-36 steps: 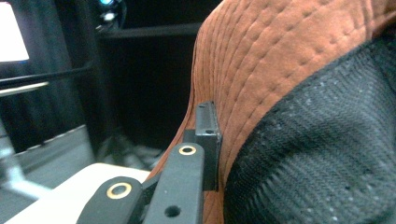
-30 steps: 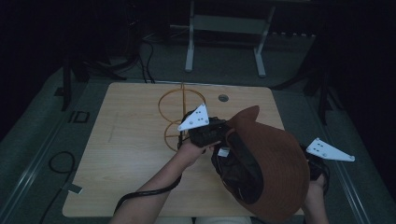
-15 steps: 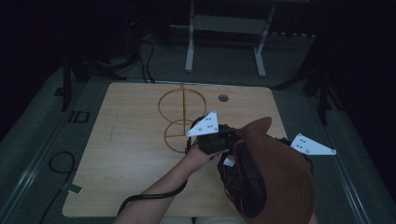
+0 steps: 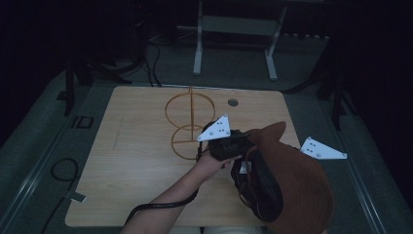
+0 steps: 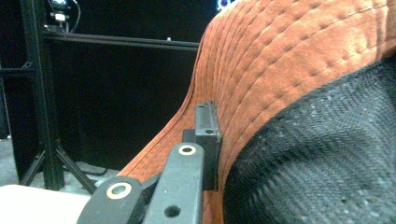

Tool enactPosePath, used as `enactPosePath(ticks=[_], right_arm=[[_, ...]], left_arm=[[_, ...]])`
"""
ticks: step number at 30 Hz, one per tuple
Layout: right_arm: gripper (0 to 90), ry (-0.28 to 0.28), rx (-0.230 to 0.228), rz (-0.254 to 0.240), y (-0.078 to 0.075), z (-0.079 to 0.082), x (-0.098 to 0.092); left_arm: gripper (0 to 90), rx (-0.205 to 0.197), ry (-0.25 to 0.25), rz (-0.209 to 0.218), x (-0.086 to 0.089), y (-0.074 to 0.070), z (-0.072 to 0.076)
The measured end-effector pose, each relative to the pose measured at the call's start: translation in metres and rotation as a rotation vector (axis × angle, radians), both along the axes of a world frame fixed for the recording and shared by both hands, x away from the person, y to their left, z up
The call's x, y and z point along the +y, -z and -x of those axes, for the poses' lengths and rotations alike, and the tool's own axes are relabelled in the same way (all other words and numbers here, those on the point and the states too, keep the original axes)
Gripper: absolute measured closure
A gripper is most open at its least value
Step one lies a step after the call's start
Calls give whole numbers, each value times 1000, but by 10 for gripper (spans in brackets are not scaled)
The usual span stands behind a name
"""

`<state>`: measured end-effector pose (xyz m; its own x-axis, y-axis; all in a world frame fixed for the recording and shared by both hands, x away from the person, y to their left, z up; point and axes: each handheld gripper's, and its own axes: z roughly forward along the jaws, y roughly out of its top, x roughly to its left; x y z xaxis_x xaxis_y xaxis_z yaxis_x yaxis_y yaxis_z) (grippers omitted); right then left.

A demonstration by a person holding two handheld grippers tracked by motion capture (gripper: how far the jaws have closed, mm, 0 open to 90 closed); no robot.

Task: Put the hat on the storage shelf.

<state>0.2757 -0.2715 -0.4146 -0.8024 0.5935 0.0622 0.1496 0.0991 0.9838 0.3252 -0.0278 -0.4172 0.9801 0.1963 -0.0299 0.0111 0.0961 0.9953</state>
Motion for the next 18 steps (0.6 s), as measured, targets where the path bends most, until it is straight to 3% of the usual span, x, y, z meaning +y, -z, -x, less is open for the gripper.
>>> enactPosePath(ticks=[4,10,14,18], right_arm=[[860,-7,-2,-11,0,0,0],[881,-12,21,-23,0,2,0],[882,-26,43,-56,1,2,-6],[883,-36,43,-84,0,3,-9]], left_arm=[[867,5,-1,1,0,-1,-1],[858,-3,3,-13,2,-1,-2],[753,-21,-7,-29,3,-3,-2],[611,-87,-28,-63,2,-9,3]])
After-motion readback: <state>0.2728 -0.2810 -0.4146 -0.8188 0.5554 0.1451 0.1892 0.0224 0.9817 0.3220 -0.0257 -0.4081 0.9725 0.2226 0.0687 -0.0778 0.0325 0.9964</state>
